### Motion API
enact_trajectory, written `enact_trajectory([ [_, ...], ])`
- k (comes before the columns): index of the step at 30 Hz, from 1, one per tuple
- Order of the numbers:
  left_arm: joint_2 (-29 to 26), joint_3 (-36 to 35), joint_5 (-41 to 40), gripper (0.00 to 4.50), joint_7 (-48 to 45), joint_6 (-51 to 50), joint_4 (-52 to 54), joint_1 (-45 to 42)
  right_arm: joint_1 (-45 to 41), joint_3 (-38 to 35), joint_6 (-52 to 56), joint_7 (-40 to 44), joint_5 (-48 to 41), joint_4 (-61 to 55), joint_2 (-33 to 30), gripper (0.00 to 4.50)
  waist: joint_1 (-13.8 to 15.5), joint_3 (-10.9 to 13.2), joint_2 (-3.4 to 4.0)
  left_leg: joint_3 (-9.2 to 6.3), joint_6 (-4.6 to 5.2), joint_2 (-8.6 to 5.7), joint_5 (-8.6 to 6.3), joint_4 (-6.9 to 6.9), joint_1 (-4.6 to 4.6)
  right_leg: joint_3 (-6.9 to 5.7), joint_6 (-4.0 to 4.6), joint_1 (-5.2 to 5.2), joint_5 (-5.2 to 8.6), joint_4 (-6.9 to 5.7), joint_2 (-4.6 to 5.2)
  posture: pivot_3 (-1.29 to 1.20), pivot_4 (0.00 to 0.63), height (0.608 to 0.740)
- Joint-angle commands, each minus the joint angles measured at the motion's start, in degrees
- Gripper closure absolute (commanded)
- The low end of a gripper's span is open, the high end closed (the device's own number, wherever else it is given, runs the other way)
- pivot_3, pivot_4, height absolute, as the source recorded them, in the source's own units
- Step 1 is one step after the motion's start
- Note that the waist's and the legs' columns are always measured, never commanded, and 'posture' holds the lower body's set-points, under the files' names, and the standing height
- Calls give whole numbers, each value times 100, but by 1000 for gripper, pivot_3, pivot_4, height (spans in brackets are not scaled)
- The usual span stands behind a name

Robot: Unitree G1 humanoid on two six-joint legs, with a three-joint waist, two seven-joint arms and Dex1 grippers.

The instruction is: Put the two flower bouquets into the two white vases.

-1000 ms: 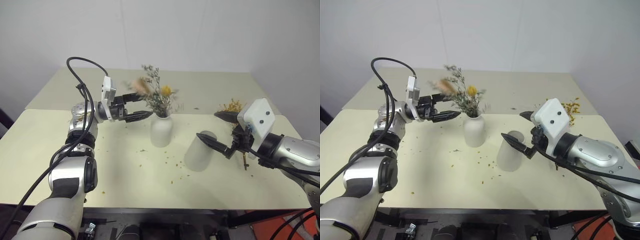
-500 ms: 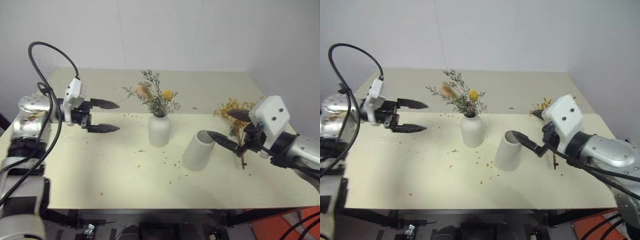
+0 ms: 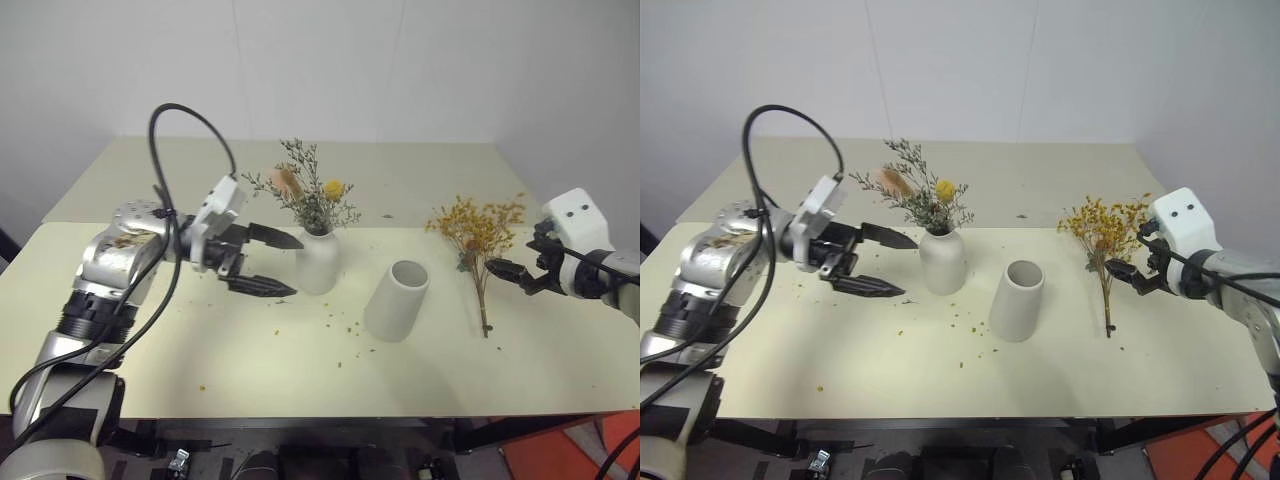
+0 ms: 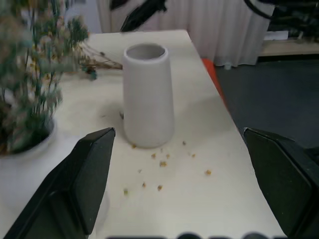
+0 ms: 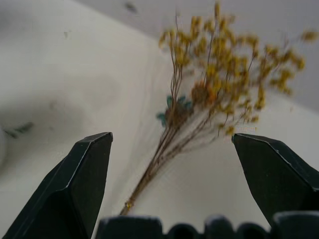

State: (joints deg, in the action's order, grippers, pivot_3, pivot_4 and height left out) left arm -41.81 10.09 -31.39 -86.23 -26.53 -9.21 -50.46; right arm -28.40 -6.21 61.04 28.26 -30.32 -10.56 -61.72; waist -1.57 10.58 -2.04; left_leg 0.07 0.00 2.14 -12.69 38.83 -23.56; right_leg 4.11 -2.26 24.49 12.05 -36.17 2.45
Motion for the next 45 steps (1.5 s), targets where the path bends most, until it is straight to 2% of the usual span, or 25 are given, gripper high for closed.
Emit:
enact_trajectory([
  [1, 131, 10, 102, 19, 182, -231, 332, -257, -427, 350, -254, 252, 394, 593, 71, 0, -34, 0, 0, 0, 0, 0, 0, 0, -1, 0, -4, 0, 1, 0, 0, 0, 150, 740],
  [10, 734, 27, 96, 19, 931, -1245, 633, -743, -1050, 986, -681, 523, 1194, 1888, 687, 0, -70, 1, 2, -2, 0, -6, 0, 3, -6, 3, -11, 0, -1, 4, 2, 0, 150, 740],
  [20, 751, 546, 712, 19, 1038, -942, 1100, -587, -1878, 1003, -498, 644, 1535, 2938, 1274, 0, -94, 2, 5, -3, 0, -7, 0, 2, 0, 5, -1, 0, -7, -3, 1, 0, 150, 740],
  [30, 890, 540, 902, 19, 1141, -726, 1091, -459, -2023, 1167, -597, 618, 1970, 3704, 1719, 0, -92, 3, 6, -3, 0, -8, 0, 1, -6, 5, 10, 1, -14, 4, 3, 0, 150, 740],
  [34, 945, 473, 974, 0, 1204, -636, 873, -509, -2127, 1057, -705, 533, 2079, 3992, 1809, 924, -92, 3, 6, -3, 0, -9, 0, 2, -5, 6, 9, 1, -15, 3, 3, 0, 150, 740],
  [43, 990, 402, 1106, 0, 1273, -401, 692, -503, -2161, 1139, -697, 694, 2273, 4003, 1752, 4161, -98, 3, 7, -3, 0, -9, 0, 0, -4, 6, 8, 1, -14, 2, 3, 0, 150, 740],
  [44, 986, 400, 1100, 0, 1271, -385, 731, -487, -2132, 1139, -643, 693, 2297, 3915, 1718, 4452, -98, 3, 7, -3, 0, -9, 0, 0, -5, 6, 8, 1, -14, 2, 3, 0, 150, 740],
  [45, 978, 400, 1088, 0, 1270, -374, 771, -473, -2099, 1133, -587, 680, 2325, 3821, 1685, 4482, -98, 3, 7, -3, 0, -10, 0, 0, -5, 6, 8, 1, -14, 2, 3, 0, 150, 740],
])
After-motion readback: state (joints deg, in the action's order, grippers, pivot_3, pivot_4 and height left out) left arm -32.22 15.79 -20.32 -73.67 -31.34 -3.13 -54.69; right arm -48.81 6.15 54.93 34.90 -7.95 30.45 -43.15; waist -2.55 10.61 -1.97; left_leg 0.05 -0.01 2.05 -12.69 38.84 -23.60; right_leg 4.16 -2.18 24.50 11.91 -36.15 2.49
